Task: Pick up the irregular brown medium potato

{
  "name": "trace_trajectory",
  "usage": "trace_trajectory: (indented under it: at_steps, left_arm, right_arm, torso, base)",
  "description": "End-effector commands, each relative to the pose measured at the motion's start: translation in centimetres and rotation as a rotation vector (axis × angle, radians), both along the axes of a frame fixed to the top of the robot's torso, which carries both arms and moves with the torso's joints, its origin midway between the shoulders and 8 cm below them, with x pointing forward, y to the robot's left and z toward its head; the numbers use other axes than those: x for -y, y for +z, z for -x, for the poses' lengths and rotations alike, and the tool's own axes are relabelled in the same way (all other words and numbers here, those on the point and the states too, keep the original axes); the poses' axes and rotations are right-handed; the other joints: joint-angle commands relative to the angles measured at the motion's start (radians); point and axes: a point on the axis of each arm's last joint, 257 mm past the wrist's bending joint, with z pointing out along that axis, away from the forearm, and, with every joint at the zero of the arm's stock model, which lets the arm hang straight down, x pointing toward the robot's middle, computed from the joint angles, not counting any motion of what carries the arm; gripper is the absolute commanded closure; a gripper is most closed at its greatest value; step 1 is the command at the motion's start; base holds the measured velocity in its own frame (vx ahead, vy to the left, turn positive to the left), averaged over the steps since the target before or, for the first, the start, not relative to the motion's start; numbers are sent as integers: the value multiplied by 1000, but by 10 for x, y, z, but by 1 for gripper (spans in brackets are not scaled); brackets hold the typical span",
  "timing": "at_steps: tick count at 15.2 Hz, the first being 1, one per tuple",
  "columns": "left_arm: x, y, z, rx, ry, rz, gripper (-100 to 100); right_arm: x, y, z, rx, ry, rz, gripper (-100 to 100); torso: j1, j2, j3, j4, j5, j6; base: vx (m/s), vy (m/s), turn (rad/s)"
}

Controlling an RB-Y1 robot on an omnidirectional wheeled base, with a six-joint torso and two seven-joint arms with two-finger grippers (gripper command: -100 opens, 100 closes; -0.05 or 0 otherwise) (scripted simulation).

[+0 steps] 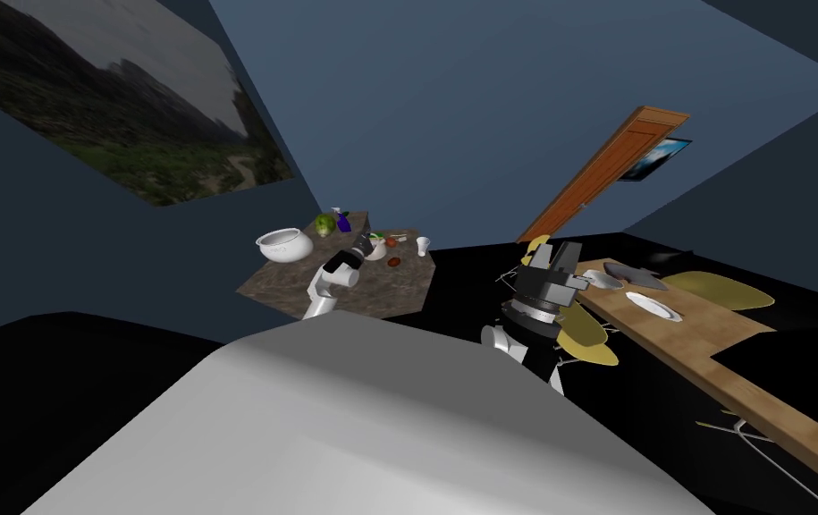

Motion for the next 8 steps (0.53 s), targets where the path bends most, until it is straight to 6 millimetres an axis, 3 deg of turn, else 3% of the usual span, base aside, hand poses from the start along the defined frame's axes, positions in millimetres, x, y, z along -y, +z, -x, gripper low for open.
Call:
trace_trajectory:
  at_steps: [1,8]
  left_arm:
    - [-1,-8,-2,-33,2,11,-100]
    - [5,-37,-14,-161,5,100,-100]
  right_arm:
    - [0,0,0,0,0,0,0]
    - [0,0,0,0,0,0,0]
  torso:
    - [0,0,0,0,0,0]
    - [1,0,0,0,0,0]
  base:
    - [9,-51,16]
    - [11,-57,33]
